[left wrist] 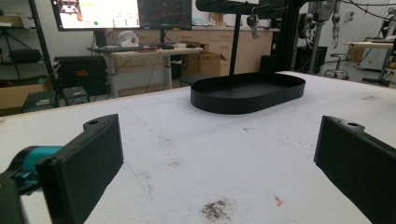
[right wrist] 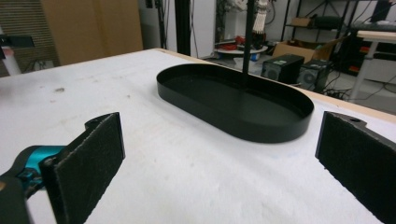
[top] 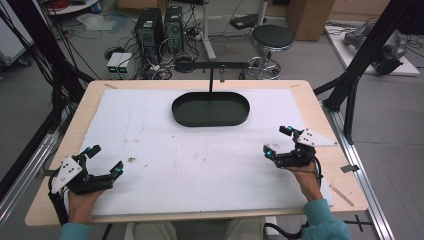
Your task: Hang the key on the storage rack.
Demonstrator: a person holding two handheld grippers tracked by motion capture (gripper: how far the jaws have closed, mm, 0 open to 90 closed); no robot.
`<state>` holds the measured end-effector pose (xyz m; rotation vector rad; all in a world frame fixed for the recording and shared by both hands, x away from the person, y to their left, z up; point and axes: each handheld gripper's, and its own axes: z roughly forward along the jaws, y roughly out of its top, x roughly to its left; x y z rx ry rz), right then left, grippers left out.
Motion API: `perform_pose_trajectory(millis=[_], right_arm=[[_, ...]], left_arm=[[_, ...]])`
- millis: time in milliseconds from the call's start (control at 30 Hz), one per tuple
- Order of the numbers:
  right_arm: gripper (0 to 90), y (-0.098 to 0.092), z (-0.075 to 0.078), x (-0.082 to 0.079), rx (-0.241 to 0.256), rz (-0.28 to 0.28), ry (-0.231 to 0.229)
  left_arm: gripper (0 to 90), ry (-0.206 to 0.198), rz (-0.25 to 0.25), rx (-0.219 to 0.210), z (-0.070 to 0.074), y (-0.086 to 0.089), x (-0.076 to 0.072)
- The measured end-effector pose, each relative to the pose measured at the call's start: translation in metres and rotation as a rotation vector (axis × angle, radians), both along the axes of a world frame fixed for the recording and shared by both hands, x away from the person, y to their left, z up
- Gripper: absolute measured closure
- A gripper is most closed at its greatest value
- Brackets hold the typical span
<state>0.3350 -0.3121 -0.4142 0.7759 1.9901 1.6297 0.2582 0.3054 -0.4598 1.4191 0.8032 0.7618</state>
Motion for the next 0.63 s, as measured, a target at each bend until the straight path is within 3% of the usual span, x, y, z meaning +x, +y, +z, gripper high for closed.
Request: perform_pose_trajectory(millis=[367, 433, 633], right_arm=[[0.5, -0.012, -0.032, -0.016, 0.043, 0.006, -0.027], [0.5, -0.014, -0.033, -0.019, 0.073, -0.002, -0.042], [0.5, -0.013, -0.033, -0.020, 0.057, -0.003, -0.056]], left_arm=[[1.7, -0.006, 0.001, -0.002, 0.000, 0.000, -0.001], [1.8, -0.006, 0.000, -0.001, 0.000, 0.000, -0.001], [1.7, -0.008, -0.001, -0.003, 0.000, 0.000, -0.001]])
